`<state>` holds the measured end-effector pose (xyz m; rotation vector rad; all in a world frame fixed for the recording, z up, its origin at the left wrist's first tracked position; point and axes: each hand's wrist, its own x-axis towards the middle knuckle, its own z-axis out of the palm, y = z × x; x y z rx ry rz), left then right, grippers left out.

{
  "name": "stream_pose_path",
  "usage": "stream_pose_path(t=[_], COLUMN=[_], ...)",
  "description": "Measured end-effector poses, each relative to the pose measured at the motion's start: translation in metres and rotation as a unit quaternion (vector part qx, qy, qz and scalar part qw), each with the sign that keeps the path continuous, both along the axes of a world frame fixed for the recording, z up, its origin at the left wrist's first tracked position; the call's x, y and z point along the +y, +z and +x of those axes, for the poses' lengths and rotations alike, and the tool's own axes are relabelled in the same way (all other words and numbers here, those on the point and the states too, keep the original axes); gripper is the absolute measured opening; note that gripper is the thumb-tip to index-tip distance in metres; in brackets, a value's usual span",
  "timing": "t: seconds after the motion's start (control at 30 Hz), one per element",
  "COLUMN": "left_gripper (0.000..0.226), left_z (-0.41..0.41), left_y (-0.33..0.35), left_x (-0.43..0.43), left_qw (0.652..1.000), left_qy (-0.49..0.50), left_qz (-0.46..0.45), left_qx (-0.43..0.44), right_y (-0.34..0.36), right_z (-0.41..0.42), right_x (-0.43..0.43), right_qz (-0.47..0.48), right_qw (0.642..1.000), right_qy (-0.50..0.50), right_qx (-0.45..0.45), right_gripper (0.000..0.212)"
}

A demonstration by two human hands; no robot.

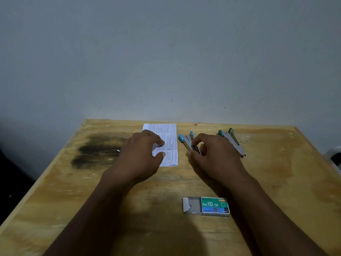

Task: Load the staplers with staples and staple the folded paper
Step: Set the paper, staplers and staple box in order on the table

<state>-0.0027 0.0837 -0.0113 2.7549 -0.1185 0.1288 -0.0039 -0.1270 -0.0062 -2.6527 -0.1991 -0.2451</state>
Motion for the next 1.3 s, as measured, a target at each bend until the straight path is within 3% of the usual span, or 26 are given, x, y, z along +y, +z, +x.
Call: stream_pose_path(t=[0.33,0.47,0.67,0.93,1.03,1.13,1.3], left_gripper=[0.034,0.037,0.045,0.046,0.046,0.039,0.021], left_z=[0.0,0.001,0.002,0.004,0.004,-0.003,-0.033], left_y=[-0.004,-0.006,-0.009,-0.015,-0.014,-0.011,0.001], left_x=[-0.001,0.001,-0.002,0.002,0.002,0.0,-0.015], left_qw=[1.0,1.0,1.0,1.0,0.999,0.996,0.983], left_qy=[0.002,-0.003,-0.017,-0.013,-0.016,-0.014,-0.056], left_qz=[0.001,-0.008,-0.003,-0.01,-0.023,-0.051,-0.112], left_qx=[-0.017,-0.025,-0.023,-0.027,-0.038,-0.075,-0.136], right_y=[-0.004,0.008,0.001,-0.009,-0.005,-0.001,0.02], right_z=[0.007,0.013,0.017,0.027,0.024,0.012,-0.028], right_x=[0.005,-0.037,-0.071,-0.058,-0.059,-0.059,-0.065], right_qz=[0.042,0.058,0.024,0.081,0.075,0.098,0.118], right_qw=[0.999,0.993,0.988,0.976,0.979,0.981,0.993], right_qy=[0.001,-0.095,-0.137,-0.2,-0.187,-0.164,-0.015], right_qx=[-0.01,-0.042,0.061,-0.014,-0.011,-0.026,0.013], right_gripper=[0.043,0.032,0.038,0.032,0.039,0.031,0.015])
